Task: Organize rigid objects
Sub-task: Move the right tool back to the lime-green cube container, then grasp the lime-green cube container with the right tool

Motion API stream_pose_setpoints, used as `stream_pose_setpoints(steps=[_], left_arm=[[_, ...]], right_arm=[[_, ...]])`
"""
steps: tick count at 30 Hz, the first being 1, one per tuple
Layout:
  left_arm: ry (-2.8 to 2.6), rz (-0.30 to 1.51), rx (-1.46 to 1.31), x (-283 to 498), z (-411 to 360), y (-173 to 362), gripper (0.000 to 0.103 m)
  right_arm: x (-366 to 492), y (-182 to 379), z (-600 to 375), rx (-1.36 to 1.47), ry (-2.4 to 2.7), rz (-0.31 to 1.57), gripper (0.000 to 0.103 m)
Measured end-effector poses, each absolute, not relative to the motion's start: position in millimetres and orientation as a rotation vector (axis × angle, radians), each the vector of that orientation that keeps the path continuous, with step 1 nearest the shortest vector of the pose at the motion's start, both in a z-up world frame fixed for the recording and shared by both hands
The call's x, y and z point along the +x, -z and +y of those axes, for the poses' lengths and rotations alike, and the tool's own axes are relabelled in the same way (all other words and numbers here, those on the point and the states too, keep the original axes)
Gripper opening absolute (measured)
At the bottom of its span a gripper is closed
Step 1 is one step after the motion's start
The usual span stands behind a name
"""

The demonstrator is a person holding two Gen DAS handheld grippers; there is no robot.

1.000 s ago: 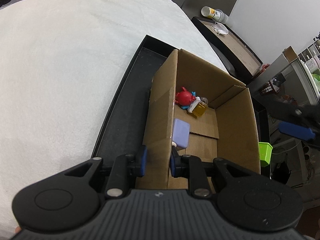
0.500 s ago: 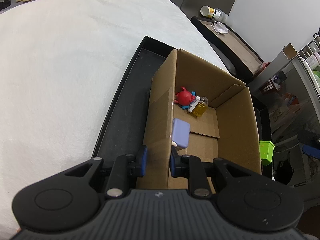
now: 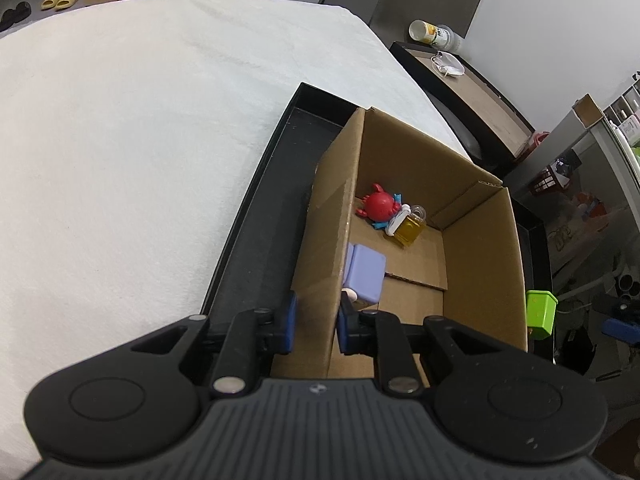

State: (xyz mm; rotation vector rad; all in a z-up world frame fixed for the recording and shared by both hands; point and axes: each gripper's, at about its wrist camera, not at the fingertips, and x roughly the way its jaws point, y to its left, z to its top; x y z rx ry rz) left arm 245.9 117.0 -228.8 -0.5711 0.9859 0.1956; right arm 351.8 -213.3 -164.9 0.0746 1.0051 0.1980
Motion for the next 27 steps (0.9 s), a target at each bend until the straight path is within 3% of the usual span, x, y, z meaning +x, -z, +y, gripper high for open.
stream_pose_setpoints(steps=[6,10,27], left_arm=[[-0.198,0.987,-0.57,246.3,115.6,228.5,0.019],[-0.203,0.989,-0.567,246.6,115.0,228.2,0.019],[-0.211,0.992,-0.553,248.2,116.9,228.1,0.019]], right_arm=[[360.7,192.5,-239.6,0.158,-0.147,1.022,0.064],[364.8,208.0,-250.6,0.201,-0.129,1.05,0.051],[399.0,242.6,-264.3,0.314,-0.116,1.109,0.05]])
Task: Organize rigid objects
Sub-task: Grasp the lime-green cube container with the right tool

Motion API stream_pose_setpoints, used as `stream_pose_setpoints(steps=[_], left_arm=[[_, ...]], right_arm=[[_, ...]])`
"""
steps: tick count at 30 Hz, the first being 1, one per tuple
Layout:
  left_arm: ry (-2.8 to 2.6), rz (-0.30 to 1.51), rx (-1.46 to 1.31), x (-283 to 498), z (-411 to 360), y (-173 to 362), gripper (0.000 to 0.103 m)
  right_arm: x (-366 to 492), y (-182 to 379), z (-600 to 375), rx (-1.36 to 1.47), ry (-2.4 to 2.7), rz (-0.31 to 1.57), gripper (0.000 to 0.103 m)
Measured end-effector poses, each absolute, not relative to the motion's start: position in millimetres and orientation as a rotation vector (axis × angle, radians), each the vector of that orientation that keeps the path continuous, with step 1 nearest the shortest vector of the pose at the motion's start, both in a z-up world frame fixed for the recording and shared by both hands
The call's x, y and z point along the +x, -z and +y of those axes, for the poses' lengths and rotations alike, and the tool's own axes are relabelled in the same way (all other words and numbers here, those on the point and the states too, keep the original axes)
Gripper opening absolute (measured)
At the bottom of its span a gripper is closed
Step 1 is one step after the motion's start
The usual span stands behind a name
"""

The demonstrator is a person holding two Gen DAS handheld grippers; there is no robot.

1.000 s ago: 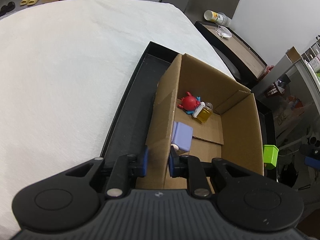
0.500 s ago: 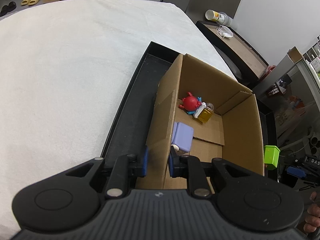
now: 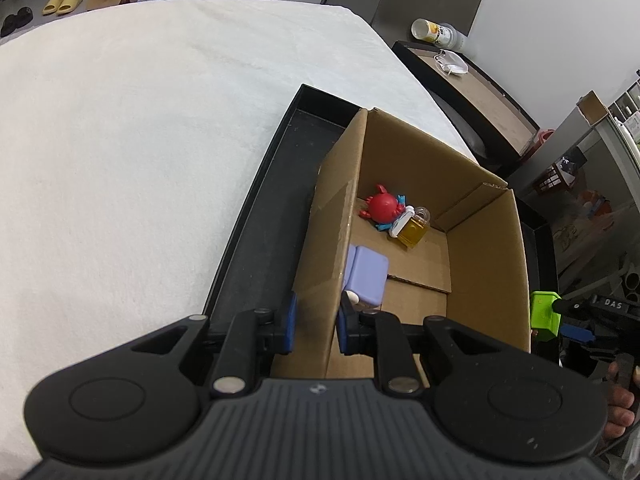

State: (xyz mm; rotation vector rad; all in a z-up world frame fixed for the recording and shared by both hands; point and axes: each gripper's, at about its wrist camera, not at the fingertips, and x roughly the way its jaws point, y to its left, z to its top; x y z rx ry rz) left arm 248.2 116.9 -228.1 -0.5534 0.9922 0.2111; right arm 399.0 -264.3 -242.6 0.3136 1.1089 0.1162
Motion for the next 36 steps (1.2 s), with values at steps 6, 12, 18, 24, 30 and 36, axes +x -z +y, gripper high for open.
stream_pose_setpoints(steps=[6,12,18,24,30,36], left_arm=[[-0.212,0.994,-0.546,248.8,115.0,227.9,0.019],[-0.213,0.994,-0.55,249.6,114.2,227.8,0.019],[-0.214,0.996,-0.555,250.1,115.1,227.6,0.019],[-0.207,0.991,-0.549,249.5,114.6,226.9,0.019],[-0.204,0.99,-0.547,249.5,113.7,226.4,0.019],[-0.206,0.989,-0.555,249.7,114.1,226.7,0.019]], right_arm=[[403.8,256.7,-261.4,0.332,-0.113,1.142,0.05],[403.8,265.8,-256.9,0.331,-0.092,1.16,0.047],[393.1,260.3,-257.9,0.32,-0.067,1.168,0.047],[381.5,236.2,-261.8,0.302,-0.051,1.13,0.047],[370.5,215.7,-259.1,0.271,-0.054,1.096,0.047],[362.7,199.7,-244.1,0.223,-0.08,1.08,0.047]])
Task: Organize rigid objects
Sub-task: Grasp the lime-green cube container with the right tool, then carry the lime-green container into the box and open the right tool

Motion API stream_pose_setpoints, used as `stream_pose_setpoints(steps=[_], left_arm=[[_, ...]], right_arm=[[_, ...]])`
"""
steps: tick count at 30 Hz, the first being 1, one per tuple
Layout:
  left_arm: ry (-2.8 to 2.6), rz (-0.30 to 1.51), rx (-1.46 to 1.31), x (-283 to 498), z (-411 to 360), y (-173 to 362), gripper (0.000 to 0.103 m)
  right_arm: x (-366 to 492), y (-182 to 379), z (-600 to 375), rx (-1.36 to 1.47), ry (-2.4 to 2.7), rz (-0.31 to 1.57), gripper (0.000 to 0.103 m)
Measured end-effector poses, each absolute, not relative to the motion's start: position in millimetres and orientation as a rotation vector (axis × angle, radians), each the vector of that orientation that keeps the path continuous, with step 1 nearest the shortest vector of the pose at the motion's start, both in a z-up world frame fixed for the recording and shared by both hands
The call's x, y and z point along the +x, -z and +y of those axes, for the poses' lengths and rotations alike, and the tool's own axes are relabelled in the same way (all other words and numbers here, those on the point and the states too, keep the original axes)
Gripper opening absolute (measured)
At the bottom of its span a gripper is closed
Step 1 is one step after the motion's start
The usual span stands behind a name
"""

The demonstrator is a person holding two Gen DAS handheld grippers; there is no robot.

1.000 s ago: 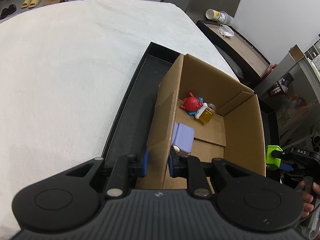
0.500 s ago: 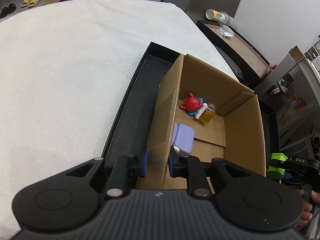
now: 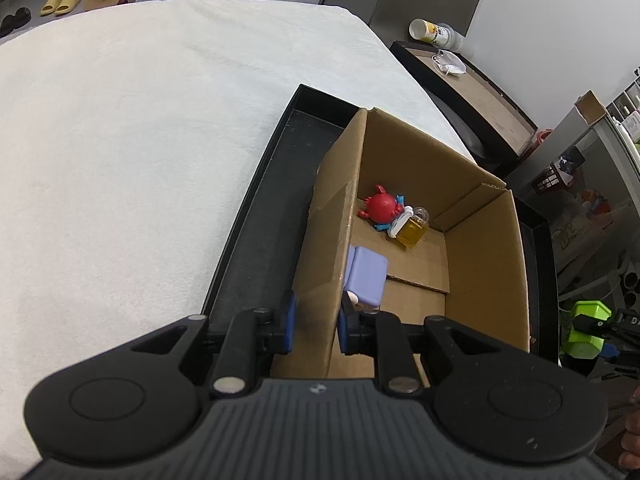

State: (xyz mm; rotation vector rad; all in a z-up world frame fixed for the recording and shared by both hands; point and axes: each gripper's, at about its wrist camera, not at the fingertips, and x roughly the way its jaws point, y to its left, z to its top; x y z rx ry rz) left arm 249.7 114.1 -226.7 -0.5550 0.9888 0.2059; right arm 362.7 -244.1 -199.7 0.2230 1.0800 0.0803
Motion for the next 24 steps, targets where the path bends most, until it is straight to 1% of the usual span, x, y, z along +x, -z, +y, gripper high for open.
stream_pose_setpoints(steps=[12,24], left_arm=[[-0.196,0.987,-0.565,249.0,116.3,227.9,0.02],[-0.189,0.988,-0.569,249.1,116.0,228.1,0.02]], right_arm=[[352.2,160.4,-200.5,0.136,-0.16,1.022,0.047],[347.6,143.9,-159.4,0.082,-0.232,0.999,0.047]])
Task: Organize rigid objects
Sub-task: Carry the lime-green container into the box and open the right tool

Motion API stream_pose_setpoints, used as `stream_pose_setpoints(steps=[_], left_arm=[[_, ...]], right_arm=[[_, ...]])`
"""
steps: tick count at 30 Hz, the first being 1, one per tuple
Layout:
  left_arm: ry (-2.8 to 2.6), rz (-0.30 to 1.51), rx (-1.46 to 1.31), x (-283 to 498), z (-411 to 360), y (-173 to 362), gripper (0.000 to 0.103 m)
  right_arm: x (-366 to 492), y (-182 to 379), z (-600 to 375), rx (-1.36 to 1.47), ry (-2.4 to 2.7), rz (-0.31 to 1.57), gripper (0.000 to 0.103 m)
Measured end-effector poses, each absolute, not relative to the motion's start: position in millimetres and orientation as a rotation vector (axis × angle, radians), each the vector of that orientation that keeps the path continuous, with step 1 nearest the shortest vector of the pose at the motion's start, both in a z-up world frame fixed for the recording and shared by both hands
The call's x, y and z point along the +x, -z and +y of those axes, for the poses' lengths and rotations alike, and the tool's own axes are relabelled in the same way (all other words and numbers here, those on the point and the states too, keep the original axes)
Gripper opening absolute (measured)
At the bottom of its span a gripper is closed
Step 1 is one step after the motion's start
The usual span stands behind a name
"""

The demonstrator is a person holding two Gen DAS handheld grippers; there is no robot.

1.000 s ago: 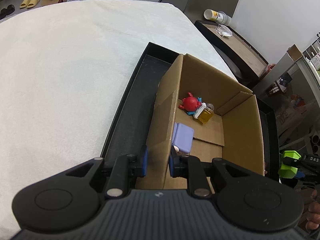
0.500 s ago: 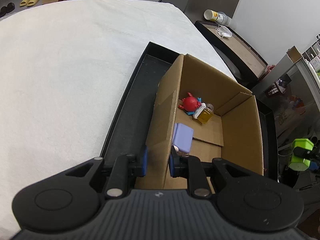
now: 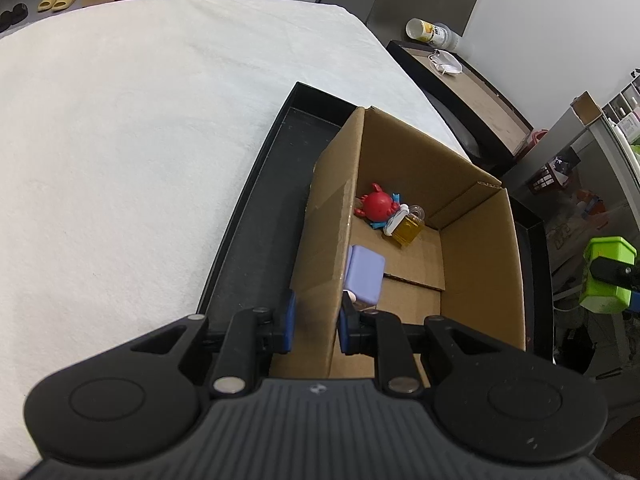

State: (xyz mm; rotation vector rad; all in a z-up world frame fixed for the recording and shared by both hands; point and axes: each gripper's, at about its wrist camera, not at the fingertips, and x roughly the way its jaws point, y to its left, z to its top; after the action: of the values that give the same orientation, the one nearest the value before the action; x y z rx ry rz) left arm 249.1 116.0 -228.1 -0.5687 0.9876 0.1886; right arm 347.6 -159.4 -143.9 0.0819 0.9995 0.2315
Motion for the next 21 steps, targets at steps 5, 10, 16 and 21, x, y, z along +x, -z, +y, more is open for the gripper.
stream_pose_setpoints(steps=[5,10,16,21], left_arm=[[-0.185,0.989,-0.579,249.6,116.7,228.5,0.02],[-0.182,0.988,-0.581,249.6,117.4,229.3,0.02],[-0.179,0.989,-0.582,249.9,116.3,229.6,0.02],[-0.173,0.991,-0.588,249.4,116.7,229.8,0.02]], right_arm=[[346.5,136.7,-140.1,0.057,-0.263,0.989,0.047],[348.3,134.1,-117.9,0.027,-0.296,0.982,0.047],[349.5,136.4,-98.1,0.034,-0.324,0.989,0.047],[348.3,141.6,-83.1,0.009,-0.341,0.994,0.047]])
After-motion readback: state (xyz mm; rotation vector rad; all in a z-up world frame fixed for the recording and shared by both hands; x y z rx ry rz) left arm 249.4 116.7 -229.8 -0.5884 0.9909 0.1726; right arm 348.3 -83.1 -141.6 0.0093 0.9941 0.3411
